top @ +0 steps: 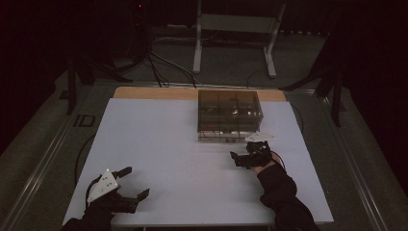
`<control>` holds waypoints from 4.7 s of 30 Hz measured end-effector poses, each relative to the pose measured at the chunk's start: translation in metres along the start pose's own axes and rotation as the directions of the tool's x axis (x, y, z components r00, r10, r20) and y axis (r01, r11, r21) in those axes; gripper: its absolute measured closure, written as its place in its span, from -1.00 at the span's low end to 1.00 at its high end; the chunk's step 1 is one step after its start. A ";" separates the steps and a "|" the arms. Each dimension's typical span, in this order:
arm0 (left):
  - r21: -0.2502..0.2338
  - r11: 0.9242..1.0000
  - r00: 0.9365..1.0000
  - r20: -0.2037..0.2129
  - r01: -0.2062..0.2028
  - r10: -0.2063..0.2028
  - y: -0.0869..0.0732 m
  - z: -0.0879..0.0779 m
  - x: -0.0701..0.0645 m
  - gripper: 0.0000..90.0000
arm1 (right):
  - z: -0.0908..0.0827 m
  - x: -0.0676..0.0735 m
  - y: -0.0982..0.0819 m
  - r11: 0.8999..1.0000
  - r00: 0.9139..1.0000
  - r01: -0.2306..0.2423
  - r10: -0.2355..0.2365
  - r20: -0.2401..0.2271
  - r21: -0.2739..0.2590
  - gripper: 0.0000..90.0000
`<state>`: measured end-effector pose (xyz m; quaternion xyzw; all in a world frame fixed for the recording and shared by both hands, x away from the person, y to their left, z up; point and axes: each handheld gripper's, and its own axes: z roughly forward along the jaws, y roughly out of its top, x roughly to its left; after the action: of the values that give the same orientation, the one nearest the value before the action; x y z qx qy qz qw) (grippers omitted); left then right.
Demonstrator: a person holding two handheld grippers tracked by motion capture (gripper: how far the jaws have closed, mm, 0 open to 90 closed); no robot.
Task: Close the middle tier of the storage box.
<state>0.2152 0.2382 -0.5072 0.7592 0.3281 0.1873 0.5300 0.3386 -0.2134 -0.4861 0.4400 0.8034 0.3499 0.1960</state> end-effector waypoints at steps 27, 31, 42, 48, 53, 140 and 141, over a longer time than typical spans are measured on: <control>0.003 1.000 1.000 0.000 0.000 0.000 0.000 0.001 0.000 -0.95 | -0.003 0.002 0.003 0.999 0.998 0.050 -0.050 0.035 -0.004 0.69; 0.004 1.000 1.000 -0.001 0.001 -0.001 0.000 0.001 0.000 -0.95 | -0.002 0.003 0.002 0.999 0.998 0.052 -0.051 0.037 -0.006 0.81; 0.005 1.000 1.000 -0.003 0.005 -0.005 0.000 0.001 0.000 -0.95 | 0.002 0.001 0.005 0.999 0.997 0.052 -0.051 0.061 -0.017 1.00; 0.006 1.000 1.000 -0.005 0.004 -0.004 0.000 0.001 0.000 -0.95 | 0.008 0.002 0.005 0.998 0.997 0.057 -0.057 0.051 -0.002 1.00; 0.006 1.000 1.000 -0.005 0.005 -0.005 0.000 0.001 0.000 -0.95 | 0.009 0.001 0.007 0.998 0.996 0.064 -0.063 0.065 -0.014 1.00; 0.007 1.000 1.000 -0.004 0.003 -0.003 0.000 0.001 -0.001 -0.95 | 0.026 -0.001 0.014 0.997 0.992 0.070 -0.071 0.107 0.018 1.00; 0.010 1.000 1.000 -0.004 0.001 -0.001 0.000 0.001 -0.001 -0.95 | 0.026 -0.002 0.015 0.997 0.991 0.069 -0.071 0.110 0.017 1.00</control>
<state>0.2155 0.2371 -0.5080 0.7614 0.3305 0.1868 0.5255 0.3642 -0.1994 -0.4929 0.4315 0.8085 0.3129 0.2494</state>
